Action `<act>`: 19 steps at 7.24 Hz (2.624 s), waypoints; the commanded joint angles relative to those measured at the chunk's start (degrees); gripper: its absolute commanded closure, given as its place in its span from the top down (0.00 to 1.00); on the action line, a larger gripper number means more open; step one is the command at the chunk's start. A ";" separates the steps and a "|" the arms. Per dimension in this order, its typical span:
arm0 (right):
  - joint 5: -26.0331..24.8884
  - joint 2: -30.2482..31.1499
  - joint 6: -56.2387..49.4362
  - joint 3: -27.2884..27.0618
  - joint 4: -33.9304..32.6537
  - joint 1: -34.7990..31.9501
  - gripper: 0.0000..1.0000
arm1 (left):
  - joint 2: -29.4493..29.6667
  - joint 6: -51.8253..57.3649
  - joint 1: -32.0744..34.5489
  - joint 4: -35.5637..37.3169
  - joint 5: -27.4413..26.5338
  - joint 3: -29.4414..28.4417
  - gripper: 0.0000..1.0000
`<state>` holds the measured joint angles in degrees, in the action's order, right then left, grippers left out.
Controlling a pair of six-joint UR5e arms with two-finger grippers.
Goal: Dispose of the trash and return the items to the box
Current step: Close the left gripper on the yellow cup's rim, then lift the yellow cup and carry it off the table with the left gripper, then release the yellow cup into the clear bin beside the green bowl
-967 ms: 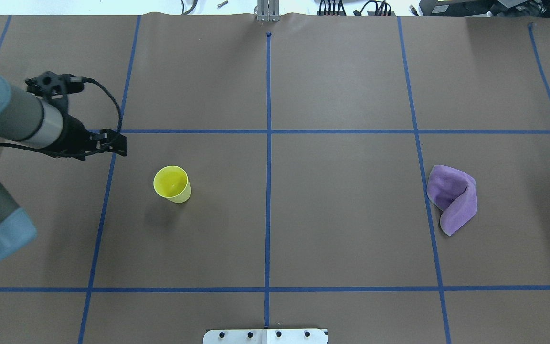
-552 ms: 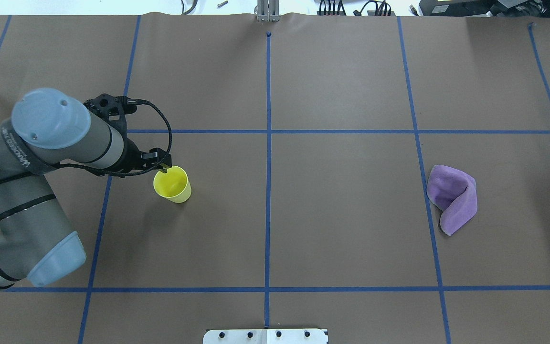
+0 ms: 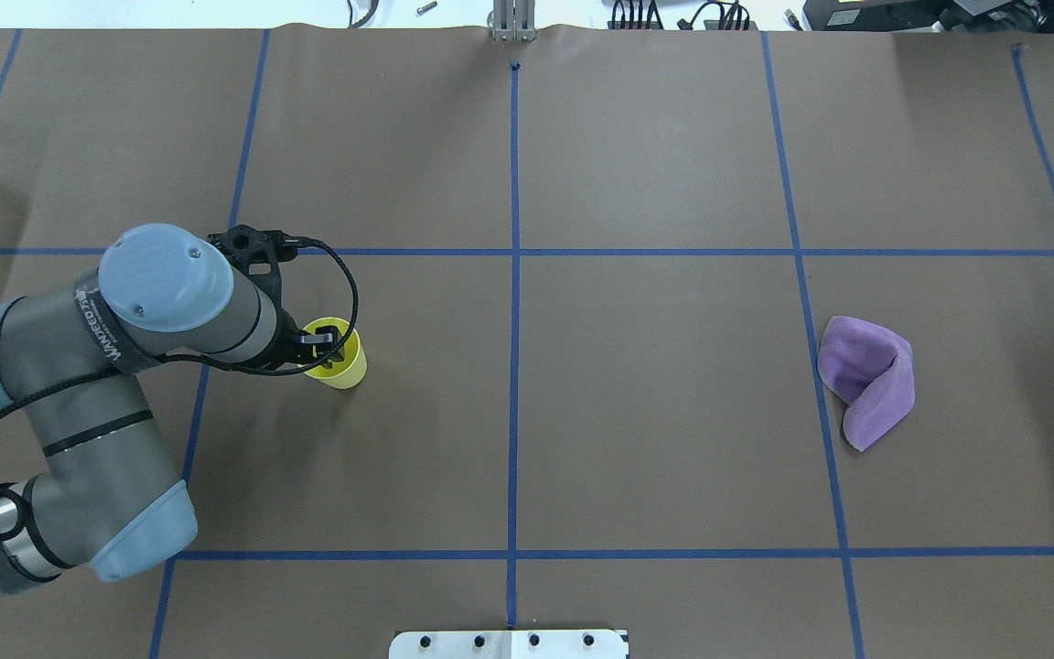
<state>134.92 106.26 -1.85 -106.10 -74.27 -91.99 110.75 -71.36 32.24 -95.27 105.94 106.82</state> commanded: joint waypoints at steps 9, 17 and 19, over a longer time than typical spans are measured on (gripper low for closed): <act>0.43 -0.08 0.18 -0.16 0.09 0.06 1.00 | -6.82 14.14 16.85 1.57 9.00 8.30 0.00; 0.34 -0.61 2.11 -0.24 0.18 0.24 1.00 | -8.11 84.20 55.39 -11.96 22.47 -35.37 0.00; 0.34 -0.61 2.02 -0.24 0.18 0.24 1.00 | -6.08 79.31 54.34 -20.90 22.03 -42.83 0.00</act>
<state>135.28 105.64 0.25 -106.35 -74.10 -91.76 103.50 10.62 87.14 -110.79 128.30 68.71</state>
